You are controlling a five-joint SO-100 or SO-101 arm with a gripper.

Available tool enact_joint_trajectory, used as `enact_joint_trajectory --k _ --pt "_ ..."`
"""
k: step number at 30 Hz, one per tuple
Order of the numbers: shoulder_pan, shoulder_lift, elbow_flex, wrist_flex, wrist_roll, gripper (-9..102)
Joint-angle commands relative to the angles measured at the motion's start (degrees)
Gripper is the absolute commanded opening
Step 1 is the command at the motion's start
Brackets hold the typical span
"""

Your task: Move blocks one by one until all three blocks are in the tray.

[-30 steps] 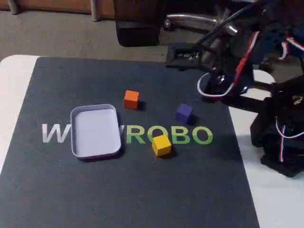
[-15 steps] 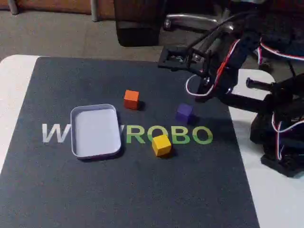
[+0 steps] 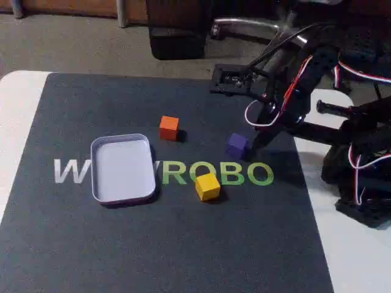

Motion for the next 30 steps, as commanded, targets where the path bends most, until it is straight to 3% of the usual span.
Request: enact_joint_trajectory --k 1,10,30 --pt "-0.5 -3.0 -3.5 -0.4 0.6 17" --pt "-2.1 -15.6 -13.8 -0.7 6.1 19" --pt "3.0 -23.1 -13.8 -5.7 4.5 25"
